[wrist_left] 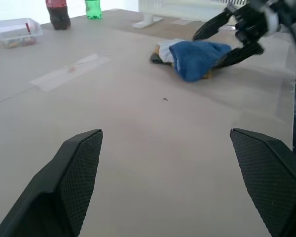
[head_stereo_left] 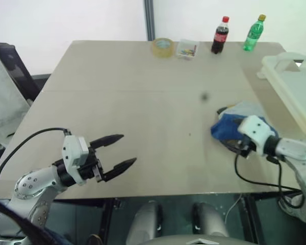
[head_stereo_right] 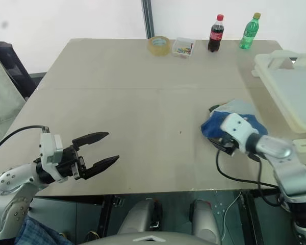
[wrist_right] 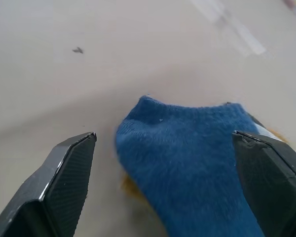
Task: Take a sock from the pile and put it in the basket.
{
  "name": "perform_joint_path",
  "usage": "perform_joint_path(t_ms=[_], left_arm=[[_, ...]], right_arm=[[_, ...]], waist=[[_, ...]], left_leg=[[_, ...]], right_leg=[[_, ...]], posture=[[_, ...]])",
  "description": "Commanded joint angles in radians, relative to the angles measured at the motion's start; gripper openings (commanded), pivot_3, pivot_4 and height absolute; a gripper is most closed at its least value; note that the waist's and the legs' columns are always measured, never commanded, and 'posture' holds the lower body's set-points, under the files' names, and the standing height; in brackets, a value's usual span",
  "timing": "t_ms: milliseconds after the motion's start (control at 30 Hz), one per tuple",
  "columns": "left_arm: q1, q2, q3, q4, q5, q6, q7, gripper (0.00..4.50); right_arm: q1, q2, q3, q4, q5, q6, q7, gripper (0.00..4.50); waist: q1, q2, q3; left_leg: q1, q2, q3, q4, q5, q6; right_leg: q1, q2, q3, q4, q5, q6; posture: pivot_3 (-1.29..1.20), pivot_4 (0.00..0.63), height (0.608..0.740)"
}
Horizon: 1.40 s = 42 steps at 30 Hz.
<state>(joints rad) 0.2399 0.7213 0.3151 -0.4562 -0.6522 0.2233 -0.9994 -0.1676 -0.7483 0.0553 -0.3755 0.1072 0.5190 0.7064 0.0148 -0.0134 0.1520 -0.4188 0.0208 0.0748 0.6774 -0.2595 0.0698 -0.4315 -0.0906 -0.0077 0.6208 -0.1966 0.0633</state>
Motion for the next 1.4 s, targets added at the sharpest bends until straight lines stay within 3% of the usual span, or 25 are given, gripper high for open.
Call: perform_joint_path(t_ms=[33, 233, 333, 467, 533, 567, 633, 833, 867, 900, 967, 1000, 1400], left_arm=[[0.004, 0.013, 0.027, -0.057, -0.015, 0.010, 0.007, 4.44], [0.011, 0.009, 0.027, -0.080, -0.005, 0.019, 0.019, 4.44], [0.009, 0.006, 0.024, -0.080, 0.002, 0.017, 0.024, 4.50], [0.009, -0.007, 0.013, -0.086, 0.018, 0.005, 0.042, 4.50], [0.009, -0.011, 0.012, -0.089, 0.020, 0.004, 0.047, 4.50], [0.009, -0.013, 0.011, -0.090, 0.022, 0.004, 0.049, 4.50], [0.013, -0.018, 0.007, -0.092, 0.028, 0.000, 0.054, 4.50], [0.007, -0.024, -0.006, -0.083, 0.039, -0.005, 0.058, 4.50], [0.005, -0.024, -0.011, -0.080, 0.042, -0.006, 0.056, 4.50], [0.003, -0.024, -0.015, -0.078, 0.045, -0.007, 0.055, 4.50], [-0.004, -0.024, -0.022, -0.075, 0.047, -0.006, 0.054, 4.50], [-0.009, -0.024, -0.024, -0.073, 0.048, -0.005, 0.054, 4.50], [-0.038, -0.015, -0.038, -0.060, 0.057, 0.003, 0.040, 4.50]], right_arm=[[-0.054, 0.040, 0.064, -0.059, -0.033, 0.171, -0.062, 4.50], [-0.143, 0.138, 0.138, -0.142, -0.009, 0.383, -0.108, 4.50], [-0.193, 0.190, 0.155, -0.137, -0.016, 0.459, -0.149, 3.69], [-0.235, 0.229, 0.179, -0.100, -0.029, 0.562, -0.200, 1.82], [-0.254, 0.236, 0.177, -0.081, -0.035, 0.604, -0.224, 1.17], [-0.263, 0.236, 0.175, -0.073, -0.037, 0.620, -0.232, 0.57], [-0.280, 0.222, 0.180, -0.095, -0.030, 0.612, -0.221, 0.01], [-0.289, 0.167, 0.187, -0.193, -0.001, 0.654, -0.193, 0.01], [-0.286, 0.164, 0.186, -0.200, -0.006, 0.670, -0.205, 0.53], [-0.283, 0.165, 0.186, -0.198, -0.014, 0.681, -0.222, 0.53], [-0.279, 0.171, 0.195, -0.179, -0.027, 0.695, -0.250, 1.58], [-0.278, 0.174, 0.199, -0.172, -0.027, 0.703, -0.258, 1.83], [-0.291, 0.328, 0.153, -0.075, 0.010, 0.760, -0.329, 1.83]], waist=[[-0.001, 0.000, 0.000], [-0.004, 0.000, 0.001], [-0.004, 0.000, 0.001], [-0.003, 0.000, 0.001], [-0.003, -0.001, 0.001], [-0.003, -0.001, 0.001], [-0.004, 0.000, 0.001], [-0.013, 0.000, 0.001], [-0.014, 0.000, 0.001], [-0.015, 0.000, 0.001], [-0.019, 0.000, 0.001], [-0.021, 0.000, 0.001], [-0.029, -0.001, 0.001]], left_leg=[[0.000, 0.000, 0.000, 0.000, 0.000, 0.000], [0.000, 0.001, 0.000, 0.000, 0.000, 0.000], [0.000, 0.001, 0.000, 0.000, 0.000, 0.000], [0.000, 0.001, 0.000, 0.000, 0.000, 0.000], [0.000, 0.001, 0.000, 0.000, 0.000, 0.000], [0.000, 0.001, 0.000, 0.000, 0.000, 0.000], [0.000, 0.001, 0.000, 0.000, 0.000, 0.000], [0.000, 0.001, 0.000, 0.000, 0.000, 0.000], [0.000, 0.001, 0.000, 0.000, 0.000, 0.000], [0.000, 0.001, 0.000, 0.000, 0.000, 0.000], [0.000, 0.001, 0.000, 0.000, 0.000, 0.000], [0.000, 0.001, 0.000, 0.000, 0.000, 0.000], [0.000, 0.001, 0.000, 0.000, 0.000, 0.000]], right_leg=[[0.000, 0.000, 0.000, 0.000, 0.000, 0.000], [0.000, 0.001, 0.000, 0.001, 0.000, 0.000], [0.000, 0.001, 0.000, 0.001, 0.000, 0.000], [0.000, 0.001, 0.000, 0.001, 0.000, 0.000], [0.000, 0.001, 0.000, 0.001, 0.000, 0.000], [0.000, 0.001, 0.000, 0.001, 0.000, 0.000], [0.000, 0.001, 0.000, 0.001, 0.000, 0.000], [0.000, 0.002, 0.000, 0.001, 0.000, 0.000], [0.000, 0.002, 0.000, 0.001, 0.000, 0.000], [0.000, 0.002, 0.000, 0.001, 0.000, 0.000], [0.000, 0.001, 0.000, 0.001, 0.000, 0.000], [0.000, 0.001, 0.000, 0.001, 0.000, 0.000], [0.000, 0.002, 0.000, 0.002, 0.000, 0.000]], posture=[[0.00, 0.150, 0.740], [0.00, 0.150, 0.740], [0.00, 0.150, 0.740], [0.00, 0.150, 0.740], [0.00, 0.150, 0.740], [0.00, 0.150, 0.740], [0.00, 0.150, 0.740], [0.00, 0.150, 0.740], [0.00, 0.150, 0.740], [0.00, 0.150, 0.740], [0.00, 0.150, 0.740], [0.00, 0.150, 0.740], [0.00, 0.150, 0.740]])
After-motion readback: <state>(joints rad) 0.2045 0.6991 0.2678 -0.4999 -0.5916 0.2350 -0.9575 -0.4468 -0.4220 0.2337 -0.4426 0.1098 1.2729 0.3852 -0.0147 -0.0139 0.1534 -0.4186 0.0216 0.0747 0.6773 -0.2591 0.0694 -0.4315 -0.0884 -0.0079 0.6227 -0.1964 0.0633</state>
